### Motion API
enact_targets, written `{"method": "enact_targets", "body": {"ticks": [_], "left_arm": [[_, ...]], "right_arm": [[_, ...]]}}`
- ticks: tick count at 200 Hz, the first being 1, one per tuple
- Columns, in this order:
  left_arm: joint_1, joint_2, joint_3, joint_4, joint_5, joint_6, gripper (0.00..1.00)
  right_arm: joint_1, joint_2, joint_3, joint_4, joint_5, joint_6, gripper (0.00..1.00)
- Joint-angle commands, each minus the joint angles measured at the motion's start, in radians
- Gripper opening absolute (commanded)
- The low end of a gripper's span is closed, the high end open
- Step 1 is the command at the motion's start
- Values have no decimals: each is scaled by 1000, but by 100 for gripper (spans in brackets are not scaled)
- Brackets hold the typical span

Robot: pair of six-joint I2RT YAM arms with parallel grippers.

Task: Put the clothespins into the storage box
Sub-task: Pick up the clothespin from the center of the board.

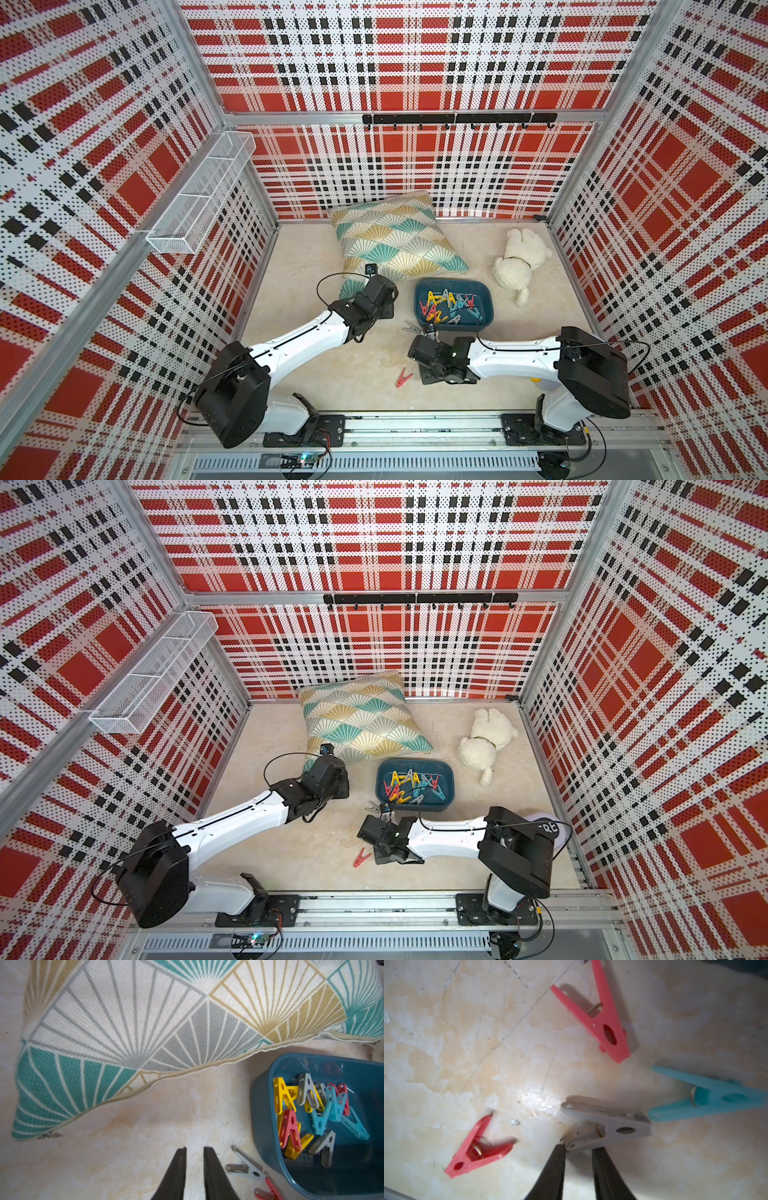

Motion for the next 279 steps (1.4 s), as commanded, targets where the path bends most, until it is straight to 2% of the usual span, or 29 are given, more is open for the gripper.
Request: {"method": "enact_targets", "body": {"ticks": [1,118,174,237,279], "left_arm": [[-7,-8,6,11,1,5,22],[-31,36,45,12,-5,3,22],[-28,12,35,-5,-17,3,22],[-21,-5,26,-7,-23,1,22],[-19,20,38,-5,-21,5,22]], "right_arm": [[-22,-27,-55,-85,24,-3,28],[-58,-152,-135,-129,89,2,23],[-60,-68,-58,-116,81,-75,34],[-59,-206,-48,-228,135,-52,38],[-59,-200,-20,-161,90,-66,41]]}}
